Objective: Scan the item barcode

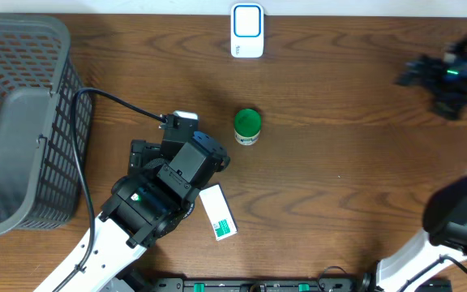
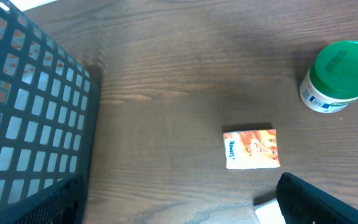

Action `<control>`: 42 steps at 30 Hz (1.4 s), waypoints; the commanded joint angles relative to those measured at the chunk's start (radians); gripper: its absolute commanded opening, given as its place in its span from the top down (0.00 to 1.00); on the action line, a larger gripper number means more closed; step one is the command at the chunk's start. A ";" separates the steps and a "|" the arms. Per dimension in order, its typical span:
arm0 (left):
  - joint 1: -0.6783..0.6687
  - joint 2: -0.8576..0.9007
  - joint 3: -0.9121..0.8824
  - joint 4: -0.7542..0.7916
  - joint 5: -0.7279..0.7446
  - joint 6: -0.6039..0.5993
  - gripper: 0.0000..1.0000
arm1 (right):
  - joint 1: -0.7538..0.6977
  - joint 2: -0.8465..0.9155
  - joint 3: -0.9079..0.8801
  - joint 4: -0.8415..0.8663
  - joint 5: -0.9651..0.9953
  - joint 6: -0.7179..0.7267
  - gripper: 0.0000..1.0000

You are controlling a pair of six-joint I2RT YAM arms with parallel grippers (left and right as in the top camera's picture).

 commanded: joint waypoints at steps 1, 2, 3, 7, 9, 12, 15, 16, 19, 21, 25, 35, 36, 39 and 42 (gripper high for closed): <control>0.003 -0.002 0.006 -0.003 -0.012 0.005 0.03 | 0.193 0.017 -0.013 -0.002 0.053 0.220 0.01; 0.003 -0.002 0.006 -0.003 -0.012 0.005 0.03 | 0.253 0.017 -0.013 0.003 0.107 0.281 0.01; 0.003 -0.002 0.006 -0.003 -0.012 0.005 0.03 | 0.311 0.017 -0.013 0.011 0.153 0.338 0.01; 0.003 -0.002 0.006 -0.002 -0.012 0.005 0.03 | 0.534 0.019 -0.013 0.079 0.199 0.507 0.01; 0.003 -0.002 0.006 0.017 -0.013 0.005 0.03 | 0.615 0.024 -0.013 0.107 0.202 0.597 0.01; 0.004 0.005 0.006 0.064 -0.011 0.005 0.03 | 0.720 0.043 -0.013 0.132 0.208 0.743 0.01; 0.004 0.010 0.006 0.006 -0.013 0.006 0.03 | 0.797 0.078 -0.013 0.146 0.226 0.854 0.01; 0.004 0.010 0.006 -0.017 -0.013 0.005 0.03 | 0.815 0.090 -0.013 0.145 0.237 0.883 0.01; 0.005 0.002 0.006 -0.062 -0.021 0.005 0.03 | 0.846 0.132 -0.013 0.145 0.243 0.947 0.01; 0.005 -0.015 0.006 -0.078 -0.045 -0.007 0.03 | 0.857 0.167 -0.013 0.146 0.239 0.995 0.01; 0.006 -0.097 0.006 -0.121 -0.069 -0.098 0.03 | 0.872 0.236 -0.013 0.157 0.220 1.075 0.01; 0.006 -0.339 0.006 -0.192 -0.068 -0.137 0.03 | 0.885 0.324 -0.013 0.204 0.190 1.187 0.01; 0.006 -0.352 0.006 -0.198 -0.068 -0.137 0.03 | 0.888 0.333 -0.013 0.206 0.191 1.197 0.01; 0.006 -0.379 0.006 -0.224 -0.068 -0.137 0.03 | 0.893 0.359 -0.013 0.211 0.184 1.219 0.01; 0.006 -0.383 0.006 -0.256 -0.068 -0.137 0.03 | 0.893 0.385 -0.013 0.212 0.151 1.221 0.01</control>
